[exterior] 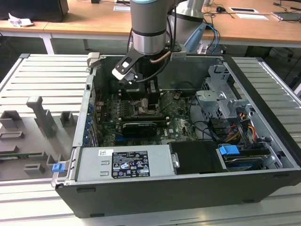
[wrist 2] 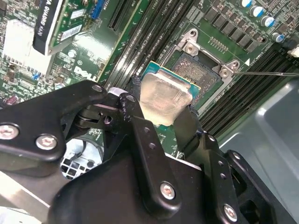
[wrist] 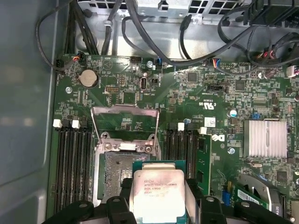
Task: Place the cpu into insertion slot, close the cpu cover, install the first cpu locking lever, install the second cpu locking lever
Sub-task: 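Place the cpu into insertion slot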
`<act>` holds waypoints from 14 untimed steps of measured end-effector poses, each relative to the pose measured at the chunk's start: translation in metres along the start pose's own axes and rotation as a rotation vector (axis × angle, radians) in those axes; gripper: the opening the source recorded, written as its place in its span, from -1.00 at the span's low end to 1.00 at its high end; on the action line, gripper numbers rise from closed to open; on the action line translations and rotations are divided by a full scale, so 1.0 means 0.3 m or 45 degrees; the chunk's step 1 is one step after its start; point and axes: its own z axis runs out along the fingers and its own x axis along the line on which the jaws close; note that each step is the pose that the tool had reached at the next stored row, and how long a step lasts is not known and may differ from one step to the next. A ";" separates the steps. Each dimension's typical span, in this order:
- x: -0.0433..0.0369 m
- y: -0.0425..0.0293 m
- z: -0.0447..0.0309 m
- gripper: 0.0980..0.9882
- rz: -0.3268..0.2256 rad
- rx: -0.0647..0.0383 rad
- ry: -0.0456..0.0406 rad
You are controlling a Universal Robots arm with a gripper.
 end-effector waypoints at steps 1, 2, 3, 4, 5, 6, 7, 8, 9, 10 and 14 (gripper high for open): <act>0.010 0.000 0.008 -0.04 0.001 0.000 0.000; 0.013 -0.001 0.015 -0.04 0.007 0.000 0.000; 0.014 -0.001 0.020 -0.04 0.017 0.001 -0.001; 0.014 -0.002 0.025 -0.04 0.033 0.002 -0.003; 0.015 -0.003 0.029 -0.04 0.045 0.002 -0.003; 0.017 -0.003 0.033 -0.04 0.052 0.003 -0.004; 0.020 -0.004 0.037 -0.04 0.054 0.003 -0.004; 0.021 -0.004 0.040 -0.04 0.054 0.003 -0.004; 0.022 -0.004 0.042 -0.04 0.054 0.003 -0.004; 0.022 -0.005 0.045 -0.04 0.054 0.003 -0.004; 0.022 -0.006 0.048 -0.04 0.054 0.003 -0.005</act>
